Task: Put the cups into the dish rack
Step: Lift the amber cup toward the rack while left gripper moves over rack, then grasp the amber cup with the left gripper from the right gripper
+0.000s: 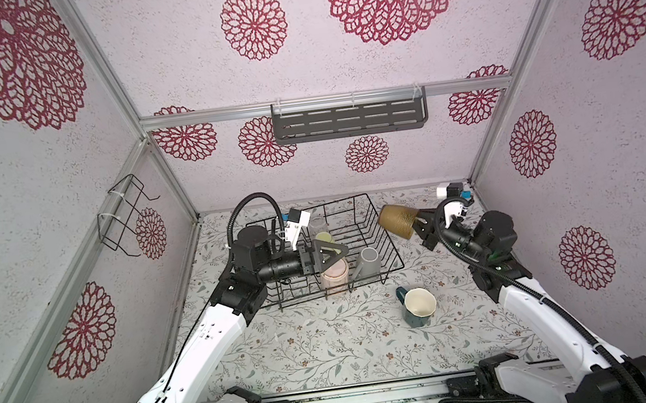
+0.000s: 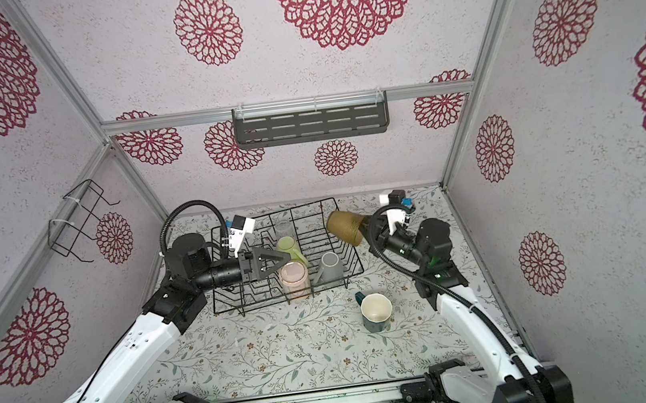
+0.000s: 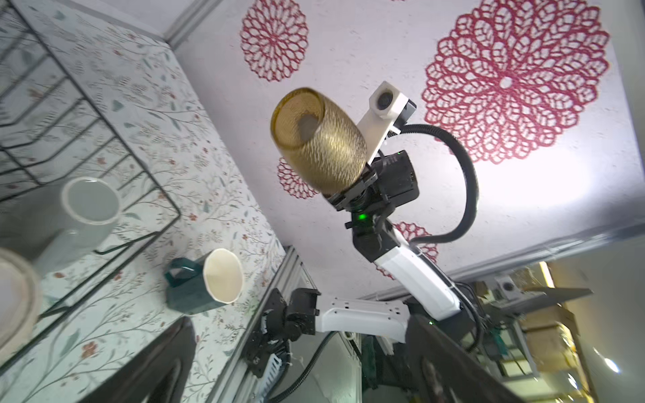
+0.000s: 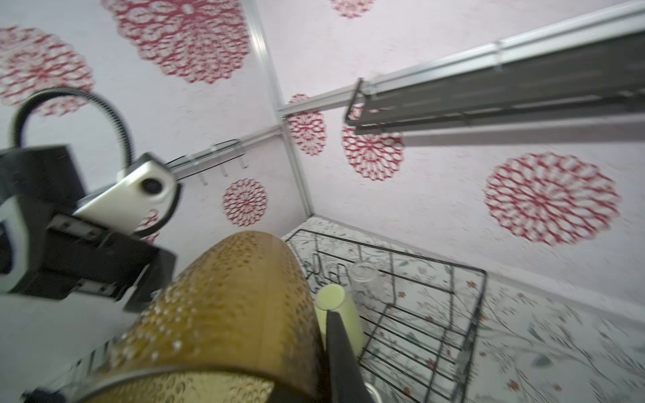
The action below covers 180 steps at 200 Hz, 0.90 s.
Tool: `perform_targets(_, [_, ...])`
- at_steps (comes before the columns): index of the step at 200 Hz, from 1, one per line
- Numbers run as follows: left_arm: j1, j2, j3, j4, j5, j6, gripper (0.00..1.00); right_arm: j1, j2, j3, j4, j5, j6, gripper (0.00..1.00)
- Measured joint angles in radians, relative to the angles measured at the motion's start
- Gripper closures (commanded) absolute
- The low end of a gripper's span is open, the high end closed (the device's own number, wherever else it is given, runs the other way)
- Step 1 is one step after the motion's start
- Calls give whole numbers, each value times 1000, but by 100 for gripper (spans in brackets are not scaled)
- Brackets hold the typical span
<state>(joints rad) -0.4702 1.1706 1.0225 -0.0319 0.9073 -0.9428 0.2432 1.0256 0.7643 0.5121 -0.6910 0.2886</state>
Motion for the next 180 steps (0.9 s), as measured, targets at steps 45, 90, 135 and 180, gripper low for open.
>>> perform_targets(45, [-63,91,52,66,100,-58,4,90,-58,-52,109,-100,-182,100])
perform_targets(90, [-142,176,109,92,157,-87,10,125,-57,-97,137,-133,-292,100])
perform_targets(135, [-162,235,107,170,185,-148,18,127,-62,-104,155,-134,-351,100])
perform_targets(180, [-162,240,107,209,203,-185,18,127,-58,-104,182,-171,-368,100])
